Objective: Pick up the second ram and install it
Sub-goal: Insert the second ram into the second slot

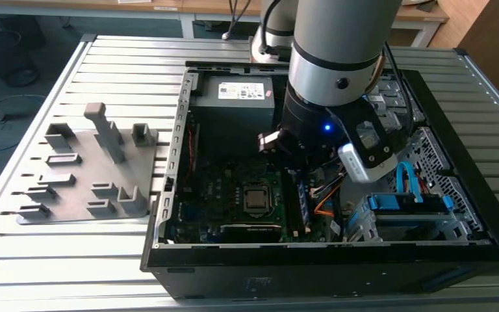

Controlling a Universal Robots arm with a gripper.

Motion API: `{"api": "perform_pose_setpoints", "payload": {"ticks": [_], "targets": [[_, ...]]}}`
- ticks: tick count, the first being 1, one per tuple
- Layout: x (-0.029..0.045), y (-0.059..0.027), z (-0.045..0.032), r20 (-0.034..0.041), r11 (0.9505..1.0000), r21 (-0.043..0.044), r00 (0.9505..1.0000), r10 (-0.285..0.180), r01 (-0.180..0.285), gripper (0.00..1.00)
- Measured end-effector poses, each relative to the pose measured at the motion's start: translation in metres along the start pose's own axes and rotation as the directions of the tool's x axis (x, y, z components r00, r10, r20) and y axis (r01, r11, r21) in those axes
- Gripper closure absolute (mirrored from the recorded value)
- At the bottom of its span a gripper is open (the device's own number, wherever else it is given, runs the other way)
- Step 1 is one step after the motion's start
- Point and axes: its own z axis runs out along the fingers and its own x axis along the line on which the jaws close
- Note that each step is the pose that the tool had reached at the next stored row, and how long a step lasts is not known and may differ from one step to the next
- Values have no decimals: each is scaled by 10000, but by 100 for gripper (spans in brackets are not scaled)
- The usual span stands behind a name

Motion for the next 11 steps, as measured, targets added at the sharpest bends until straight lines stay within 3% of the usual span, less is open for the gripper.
{"api": "perform_pose_setpoints", "payload": {"ticks": [5,7,10,11], "targets": [[0,0,0,3,9998,2,9998,183,-183,86],[1,0,0,1,9997,-142,9998,207,-207,86],[0,0,0,-6,9985,-507,9998,222,-222,86],[1,0,0,-6,9982,-556,9997,225,-225,86]]}}
